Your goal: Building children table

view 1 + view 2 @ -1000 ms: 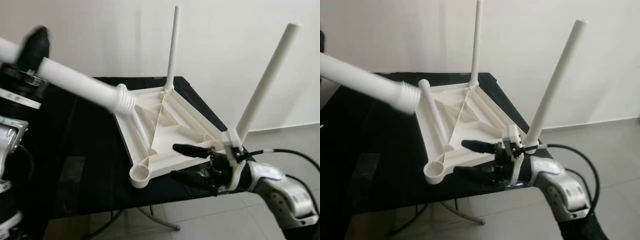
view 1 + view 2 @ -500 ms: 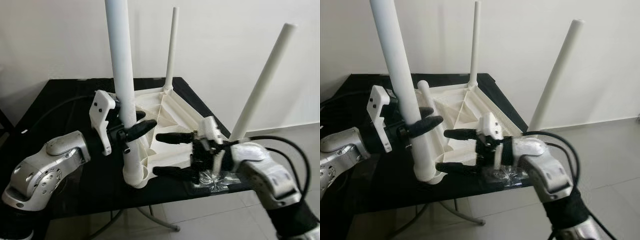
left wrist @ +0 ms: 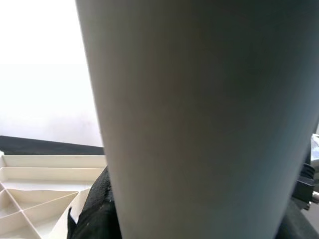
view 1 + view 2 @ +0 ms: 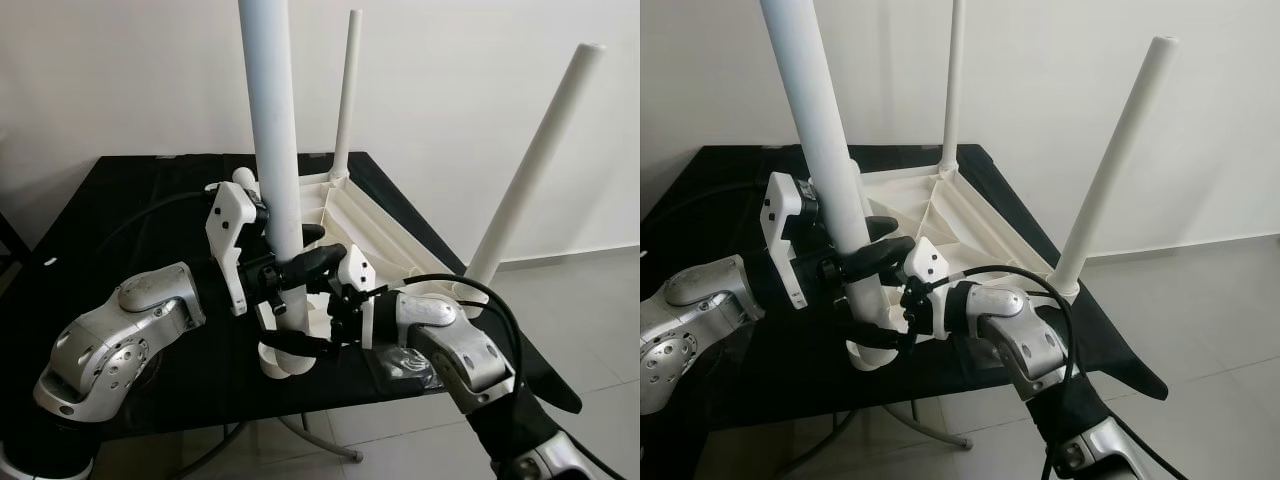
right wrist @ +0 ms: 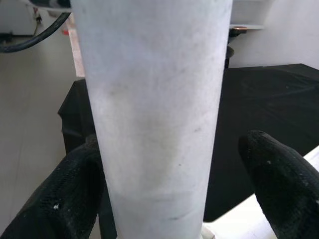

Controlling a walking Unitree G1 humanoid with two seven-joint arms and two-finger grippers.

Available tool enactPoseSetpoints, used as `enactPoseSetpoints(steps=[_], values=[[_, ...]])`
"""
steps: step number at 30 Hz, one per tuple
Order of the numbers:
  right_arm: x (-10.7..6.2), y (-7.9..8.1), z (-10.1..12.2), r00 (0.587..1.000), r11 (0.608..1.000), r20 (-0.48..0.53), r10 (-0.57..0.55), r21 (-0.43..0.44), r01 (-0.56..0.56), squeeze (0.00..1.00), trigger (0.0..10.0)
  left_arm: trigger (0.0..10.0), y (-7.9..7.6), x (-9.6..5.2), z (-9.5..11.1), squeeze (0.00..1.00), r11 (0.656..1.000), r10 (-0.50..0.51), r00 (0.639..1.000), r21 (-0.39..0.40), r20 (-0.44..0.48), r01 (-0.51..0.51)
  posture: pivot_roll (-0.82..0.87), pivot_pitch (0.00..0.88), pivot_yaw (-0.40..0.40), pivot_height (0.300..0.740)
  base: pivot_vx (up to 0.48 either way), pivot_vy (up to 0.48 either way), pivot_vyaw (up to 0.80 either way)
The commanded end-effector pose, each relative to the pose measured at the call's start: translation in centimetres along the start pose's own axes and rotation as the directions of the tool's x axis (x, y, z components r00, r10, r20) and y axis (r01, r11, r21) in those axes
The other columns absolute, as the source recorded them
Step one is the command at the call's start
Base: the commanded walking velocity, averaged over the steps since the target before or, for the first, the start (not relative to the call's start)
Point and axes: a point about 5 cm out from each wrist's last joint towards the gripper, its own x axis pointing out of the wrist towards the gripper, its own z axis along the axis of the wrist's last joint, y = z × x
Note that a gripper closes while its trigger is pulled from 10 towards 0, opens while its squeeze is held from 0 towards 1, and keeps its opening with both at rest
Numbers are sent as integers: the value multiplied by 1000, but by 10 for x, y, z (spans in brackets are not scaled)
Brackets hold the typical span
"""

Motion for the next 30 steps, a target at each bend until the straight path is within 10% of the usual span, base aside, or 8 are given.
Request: enactPoseSetpoints(steps=[1, 3, 4, 18, 19, 20, 22, 30], values=[[9, 4, 9, 999, 999, 27, 38, -39, -37, 0, 4706, 0, -9, 7, 0, 0, 999, -50, 999, 0, 12, 50, -13, 7, -60, 740, 0, 0, 0], [11, 5, 10, 998, 998, 34, 43, -41, -42, 0, 4706, 0, -10, 8, -1, 0, 999, -52, 999, -1, 13, 52, -15, 6, -61, 740, 0, 0, 0], [14, 7, 11, 997, 998, 47, 58, -40, -56, 0, 0, 0, -10, 9, -1, 0, 998, -58, 998, -3, 17, 58, -15, 6, -61, 740, 0, 0, 0], [18, 14, 5, 995, 995, 41, 89, -40, -87, 0, 0, 0, -6, 11, -1, 0, 999, -40, 999, 24, 26, 40, -18, 5, -60, 740, 0, 0, 0], [18, 14, 4, 996, 996, 39, 84, -41, -83, 0, 0, 6078, -3, 12, -1, 0, 998, -12, 999, 56, 31, 11, -18, 5, -60, 740, 0, 0, 0], [17, 13, 3, 997, 997, 38, 73, -40, -71, 0, 0, 8824, 4, 12, 0, 0, 995, 47, 998, 86, 42, -50, -18, 6, -61, 740, 0, 0, 0], [15, 9, 2, 999, 999, 36, 27, -38, -25, 0, 0, 10000, 20, 9, 3, 1000, 977, 170, 983, 118, 74, -177, -19, 6, -61, 740, 0, 0, 0], [-3, -24, -1, 961, 962, 50, -272, 6, 272, 0, 0, 10000, 58, -29, 27, 1000, 897, 436, 870, -28, 229, -442, -23, 11, -60, 740, 0, 0, 0]])
